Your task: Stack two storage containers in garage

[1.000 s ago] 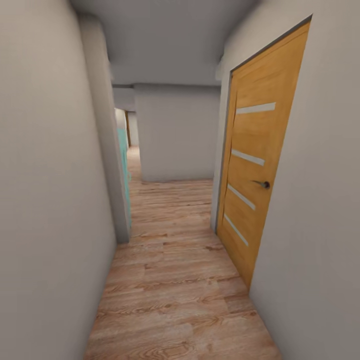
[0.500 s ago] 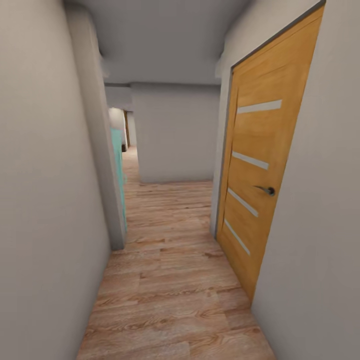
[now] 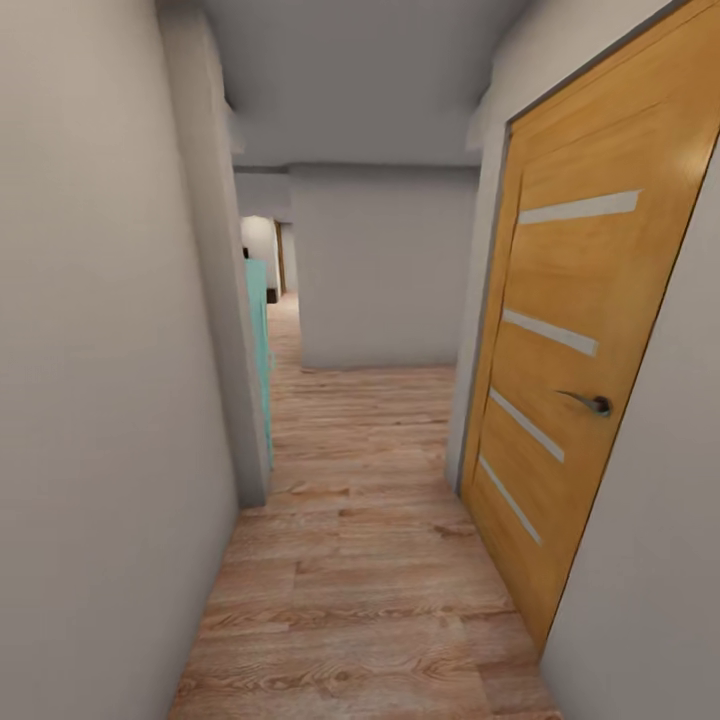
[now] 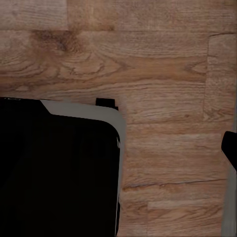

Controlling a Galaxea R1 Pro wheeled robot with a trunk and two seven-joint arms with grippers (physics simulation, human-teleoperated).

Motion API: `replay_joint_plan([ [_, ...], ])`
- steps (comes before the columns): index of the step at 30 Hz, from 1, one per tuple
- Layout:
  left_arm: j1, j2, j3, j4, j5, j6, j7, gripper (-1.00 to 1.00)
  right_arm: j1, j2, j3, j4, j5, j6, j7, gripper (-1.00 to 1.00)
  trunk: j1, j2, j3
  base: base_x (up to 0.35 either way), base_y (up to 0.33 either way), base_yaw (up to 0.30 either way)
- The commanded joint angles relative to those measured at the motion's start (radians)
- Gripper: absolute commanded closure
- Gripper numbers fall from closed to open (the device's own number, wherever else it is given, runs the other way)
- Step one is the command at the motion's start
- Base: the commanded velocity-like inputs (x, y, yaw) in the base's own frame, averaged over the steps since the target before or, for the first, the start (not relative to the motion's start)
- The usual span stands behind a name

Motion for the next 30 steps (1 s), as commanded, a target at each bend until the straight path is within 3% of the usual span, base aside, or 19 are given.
replay_joint_plan([
  [1,-0.001,0.000,0.008,0.001,0.001,-0.004,0.002,-1.00,-0.001,0.000,0.009,0.003,-0.010,-0.006,0.000,-1.00,0.001,-0.001,-0.002,0.319,0.000,0.213],
  [30,-0.001,0.000,0.008,0.001,0.001,-0.004,0.002,-1.00,-0.001,0.000,0.009,0.003,-0.010,-0.006,0.000,-1.00,0.001,-0.001,-0.002,0.320,0.000,0.006],
])
